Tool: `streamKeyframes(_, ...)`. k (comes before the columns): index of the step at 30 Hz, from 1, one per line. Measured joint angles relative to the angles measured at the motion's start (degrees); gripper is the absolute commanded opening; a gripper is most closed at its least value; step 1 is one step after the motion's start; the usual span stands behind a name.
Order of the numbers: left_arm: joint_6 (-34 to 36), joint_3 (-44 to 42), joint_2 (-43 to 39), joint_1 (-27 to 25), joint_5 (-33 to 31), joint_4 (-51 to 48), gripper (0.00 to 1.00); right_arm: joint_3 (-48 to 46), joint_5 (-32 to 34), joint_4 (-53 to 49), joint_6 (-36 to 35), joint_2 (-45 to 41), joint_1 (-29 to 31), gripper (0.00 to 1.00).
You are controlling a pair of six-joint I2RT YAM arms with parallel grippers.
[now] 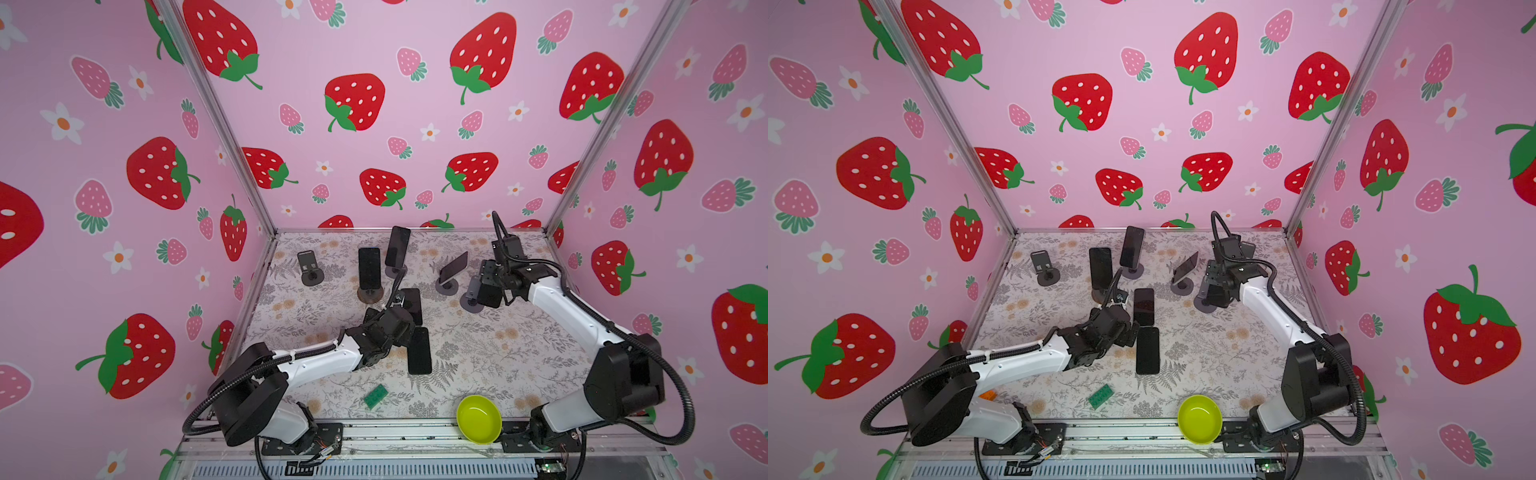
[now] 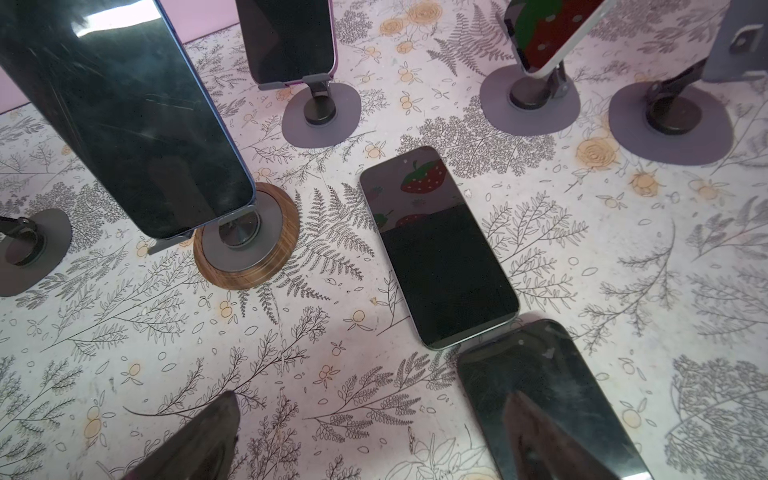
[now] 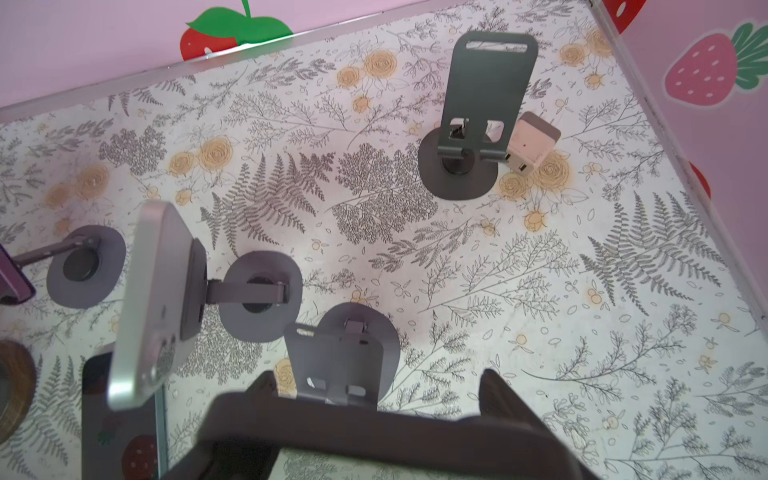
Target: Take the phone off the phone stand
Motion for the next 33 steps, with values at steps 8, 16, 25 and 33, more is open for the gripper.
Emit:
streamKeyframes(8, -1.9, 0.0, -0.5, 0.9, -2.3, -0.7, 0.99, -6.3, -6.2, -2.1, -0.6, -6.3, 1.9, 0.69)
streamKeyframes(16, -4.0, -2.6, -2.6, 2.7, -3.1, 2.2, 0.99, -12.6, -10.0, -1.7, 0.9, -9.1, 11.9, 0.69)
streamKeyframes(25, -4.5, -4.0, -3.4, 3.5, -3.2, 3.4, 0.99, -19.5, -11.5, 3.2, 5.0, -8.9, 18.8, 0.68)
streamKeyframes(33, -5.0, -4.0, -3.3, 3.9, -3.2, 3.3, 0.99, -20.9, -11.2, 8.3, 7.4, -4.6, 22.2, 0.68)
